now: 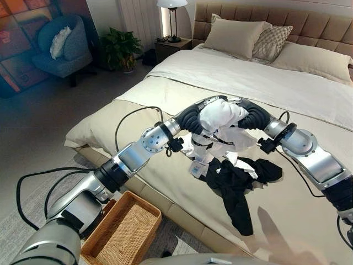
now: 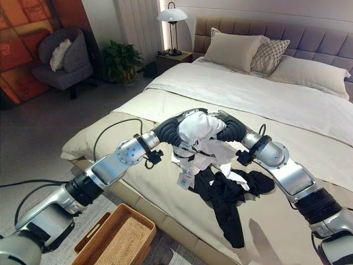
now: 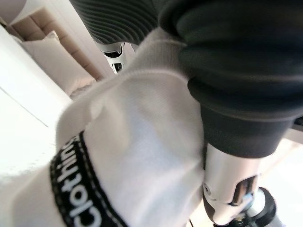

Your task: Pick up clothes into the bucket

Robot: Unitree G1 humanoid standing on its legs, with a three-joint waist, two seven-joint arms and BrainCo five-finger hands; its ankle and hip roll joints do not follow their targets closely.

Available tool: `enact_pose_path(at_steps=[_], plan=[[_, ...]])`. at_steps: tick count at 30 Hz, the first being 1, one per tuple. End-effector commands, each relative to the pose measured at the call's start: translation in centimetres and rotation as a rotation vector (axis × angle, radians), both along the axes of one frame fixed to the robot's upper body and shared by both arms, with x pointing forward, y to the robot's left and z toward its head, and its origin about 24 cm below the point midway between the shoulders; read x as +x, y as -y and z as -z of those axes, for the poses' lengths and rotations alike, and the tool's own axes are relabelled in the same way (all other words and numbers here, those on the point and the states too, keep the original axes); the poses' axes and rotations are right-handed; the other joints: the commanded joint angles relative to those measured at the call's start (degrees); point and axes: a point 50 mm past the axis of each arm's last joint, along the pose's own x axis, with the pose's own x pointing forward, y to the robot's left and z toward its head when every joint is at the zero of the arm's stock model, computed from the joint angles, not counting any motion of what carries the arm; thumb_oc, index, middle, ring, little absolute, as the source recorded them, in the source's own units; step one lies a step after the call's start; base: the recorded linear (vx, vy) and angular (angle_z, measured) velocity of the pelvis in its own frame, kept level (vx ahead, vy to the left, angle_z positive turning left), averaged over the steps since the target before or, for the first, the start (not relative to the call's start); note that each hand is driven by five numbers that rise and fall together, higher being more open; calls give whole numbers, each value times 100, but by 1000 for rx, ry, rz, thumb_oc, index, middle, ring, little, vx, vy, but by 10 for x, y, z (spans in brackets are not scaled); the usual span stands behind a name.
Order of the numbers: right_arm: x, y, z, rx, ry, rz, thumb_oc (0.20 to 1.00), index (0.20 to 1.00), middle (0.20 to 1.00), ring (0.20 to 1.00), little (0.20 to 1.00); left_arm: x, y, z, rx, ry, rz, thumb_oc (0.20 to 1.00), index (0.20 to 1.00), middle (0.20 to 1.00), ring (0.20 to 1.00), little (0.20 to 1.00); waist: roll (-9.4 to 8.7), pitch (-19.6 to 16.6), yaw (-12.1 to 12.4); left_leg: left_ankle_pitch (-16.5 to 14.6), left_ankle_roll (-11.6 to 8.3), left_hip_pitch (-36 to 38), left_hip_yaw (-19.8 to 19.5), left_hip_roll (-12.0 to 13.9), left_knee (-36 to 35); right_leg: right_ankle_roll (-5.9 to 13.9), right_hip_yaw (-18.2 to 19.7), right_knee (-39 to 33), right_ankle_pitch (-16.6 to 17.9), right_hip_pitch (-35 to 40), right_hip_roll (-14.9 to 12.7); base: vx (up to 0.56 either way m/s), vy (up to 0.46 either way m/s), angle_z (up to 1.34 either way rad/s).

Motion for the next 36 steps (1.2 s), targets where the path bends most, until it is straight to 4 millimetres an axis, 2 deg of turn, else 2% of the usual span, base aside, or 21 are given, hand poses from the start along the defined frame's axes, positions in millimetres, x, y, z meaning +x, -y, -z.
enact_pose_path(at_steps=[1, 2, 6, 16, 17, 18, 22, 23, 24, 25, 26, 29, 30, 32, 33, 35, 36], plan=[[-18, -42, -61, 186, 255, -235, 200, 200, 200, 200, 200, 11, 24, -15, 50, 96, 10, 398, 398, 398, 398, 398, -283, -245, 90, -639, 202, -320, 43, -90, 773, 315, -8, 738, -20, -527, -387, 0, 0, 0], [-20, -43, -64, 195, 271, -244, 200, 200, 200, 200, 200, 13, 22, -13, 50, 96, -7, 200, 200, 200, 200, 200, -278, -240, 91, -646, 210, -327, 49, -95, 782, 316, 15, 745, -18, -544, -390, 1, 1, -7], [-24, -46, -71, 232, 308, -264, 200, 200, 200, 200, 200, 16, 19, -5, 73, 92, -45, 200, 200, 200, 200, 200, -269, -251, 89, -679, 243, -336, 71, -116, 802, 320, 110, 760, -22, -582, -390, 6, 1, -5], [-28, -42, -83, 248, 392, -240, 200, 200, 200, 200, 200, 21, 15, -2, 137, 148, -108, 200, 200, 200, 200, 200, -262, -264, 75, -700, 273, -332, 50, -133, 802, 321, 176, 766, -29, -600, -374, 5, -2, -5], [-27, -39, -86, 225, 405, -216, 200, 200, 200, 200, 200, 25, -9, 10, 198, 180, -186, 200, 200, 200, 200, 200, -262, -260, 116, -701, 279, -335, 50, -132, 805, 314, 185, 760, -25, -605, -375, 7, 2, -7], [-30, -37, -93, 219, 440, -226, 200, 200, 200, 200, 200, 22, -28, 28, 258, 107, -187, 200, 200, 200, 200, 200, -260, -262, 138, -715, 278, -334, 57, -136, 818, 318, 204, 768, -22, -608, -375, 6, 4, -8], [-35, -35, -95, 241, 460, -236, 200, 200, 200, 200, 200, 21, -31, 34, 278, 106, -196, 200, 200, 200, 200, 200, -265, -269, 140, -736, 282, -342, 53, -144, 839, 320, 245, 775, -21, -627, -366, 0, 1, -1], [-37, -31, -96, 254, 474, -222, 200, 200, 200, 200, 200, 17, -19, 13, 221, 157, -157, 200, 200, 200, 200, 200, -253, -268, 127, -739, 290, -358, 27, -158, 848, 320, 248, 775, -16, -635, -367, 0, 0, 0], [-39, -28, -94, 241, 478, -207, 316, 316, 316, 316, 316, 11, -12, -3, 186, 210, -130, 200, 200, 200, 200, 200, -261, -257, 137, -739, 293, -369, 9, -162, 863, 319, 235, 778, -16, -632, -368, 0, 0, 0], [-39, -20, -92, 223, 478, -160, 498, 498, 498, 498, 498, 8, -12, -21, 148, 255, -116, 200, 200, 200, 200, 200, -256, -256, 146, -736, 299, -378, -8, -165, 859, 318, 221, 771, -20, -631, -369, 0, 0, 0], [-39, -11, -92, 211, 482, -114, 1000, 1000, 1000, 1000, 1000, 4, -14, -33, 111, 274, -105, 200, 200, 200, 200, 200, -261, -265, 181, -733, 306, -379, -32, -166, 858, 315, 197, 761, -18, -622, -370, 0, 0, 0], [-37, -2, -89, 199, 476, -64, 1000, 1000, 1000, 1000, 1000, 1, -18, -43, 67, 277, -94, 200, 200, 200, 200, 200, -272, -292, 200, -731, 308, -368, -54, -155, 845, 312, 171, 733, -23, -593, -367, 0, 0, 0], [-34, 9, -92, 165, 494, -1, 1000, 1000, 1000, 1000, 1000, 5, -60, -16, 140, 219, -212, 200, 200, 200, 200, 200, -281, -309, 260, -734, 298, -358, -37, -142, 839, 303, 163, 715, -29, -568, -365, 0, 0, 0], [-34, 14, -89, 177, 497, 31, 1000, 1000, 1000, 1000, 1000, 0, -67, -8, 120, 182, -215, 200, 200, 200, 200, 200, -286, -324, 246, -738, 280, -346, -36, -136, 840, 301, 162, 708, -34, -540, -362, 5, 3, -3], [-33, 13, -84, 215, 495, 37, 1000, 1000, 1000, 1000, 1000, 3, -48, -6, 96, 172, -199, 200, 200, 200, 200, 200, -295, -332, 192, -740, 275, -338, -34, -136, 834, 297, 161, 709, -40, -535, -357, 0, 0, 0], [-32, 16, -81, 216, 489, 65, 1000, 1000, 1000, 1000, 1000, 6, -37, -5, 86, 174, -197, 200, 200, 200, 200, 200, -307, -327, 156, -736, 270, -332, -30, -126, 832, 298, 154, 710, -49, -533, -351, 15, -10, 6], [-35, 31, -83, 223, 503, 120, 1000, 1000, 1000, 1000, 1000, 7, -42, -14, 57, 201, -217, 200, 200, 200, 200, 200, -303, -333, 146, -741, 278, -317, -30, -127, 825, 294, 151, 702, -55, -519, -348, 27, -9, 5]])
